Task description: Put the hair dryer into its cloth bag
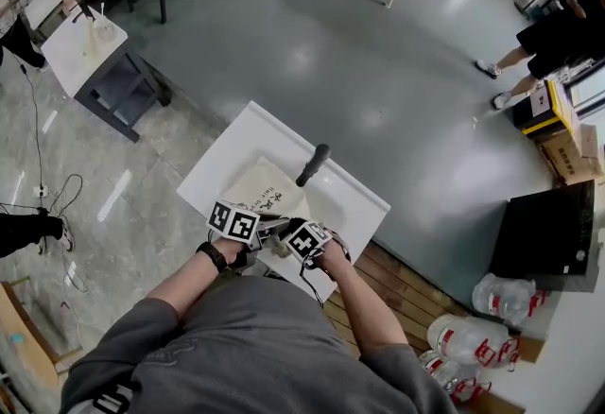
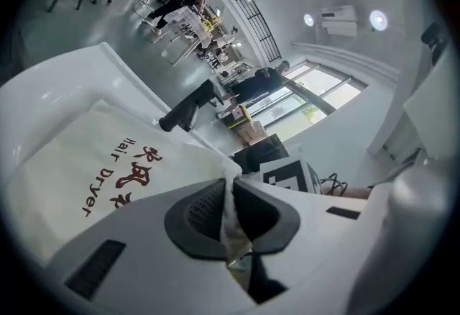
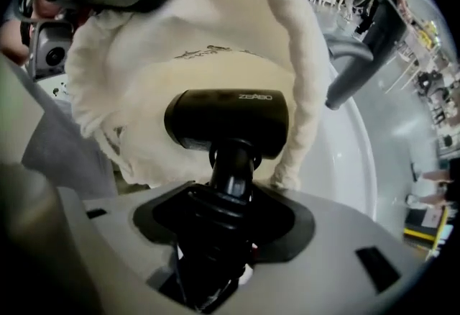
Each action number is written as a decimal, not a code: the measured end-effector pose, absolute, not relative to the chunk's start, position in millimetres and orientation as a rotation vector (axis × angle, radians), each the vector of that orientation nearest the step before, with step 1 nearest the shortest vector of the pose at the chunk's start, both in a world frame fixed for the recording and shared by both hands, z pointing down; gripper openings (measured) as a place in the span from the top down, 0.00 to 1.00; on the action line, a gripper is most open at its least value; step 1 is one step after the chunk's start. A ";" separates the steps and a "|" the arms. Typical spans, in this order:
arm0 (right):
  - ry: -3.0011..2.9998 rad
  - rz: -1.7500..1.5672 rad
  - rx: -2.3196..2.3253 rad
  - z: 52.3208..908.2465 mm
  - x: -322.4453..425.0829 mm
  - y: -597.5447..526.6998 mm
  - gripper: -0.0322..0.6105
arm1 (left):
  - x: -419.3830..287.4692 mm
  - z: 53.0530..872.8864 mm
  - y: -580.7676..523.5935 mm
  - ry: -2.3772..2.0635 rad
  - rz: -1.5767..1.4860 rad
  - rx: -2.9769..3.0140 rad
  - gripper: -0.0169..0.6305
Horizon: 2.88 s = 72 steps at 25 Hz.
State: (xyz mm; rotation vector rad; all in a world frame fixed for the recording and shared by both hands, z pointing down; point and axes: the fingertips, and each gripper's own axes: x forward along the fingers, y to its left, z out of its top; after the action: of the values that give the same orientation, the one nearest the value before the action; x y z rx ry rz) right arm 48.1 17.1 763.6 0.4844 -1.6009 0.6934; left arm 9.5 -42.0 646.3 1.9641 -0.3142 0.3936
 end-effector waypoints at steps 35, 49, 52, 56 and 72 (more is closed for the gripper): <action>-1.737 1.764 0.687 759.6 11.3 -9.5 0.55 | 10.8 625.3 -60.8 -0.192 0.063 1.797 0.94; -1.971 1.878 0.677 718.6 41.0 -14.0 0.57 | 4.6 622.3 -74.3 -0.221 0.052 1.809 0.94; -2.013 1.534 0.795 727.6 54.1 -18.8 0.58 | 0.9 626.3 -75.3 -0.236 0.073 1.812 0.94; -1.955 1.305 0.875 755.3 59.5 -19.0 0.58 | -5.4 624.6 -80.2 -0.249 0.037 1.799 0.94; -2.086 1.206 0.833 766.1 17.4 -30.2 0.71 | -6.8 616.0 -75.1 -0.202 0.073 1.832 0.94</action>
State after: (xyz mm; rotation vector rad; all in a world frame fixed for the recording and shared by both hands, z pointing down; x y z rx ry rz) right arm 17.4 -30.2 766.1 0.8327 -2.0855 1.2060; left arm -6.8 -75.1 616.0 1.8315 -0.2018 0.0731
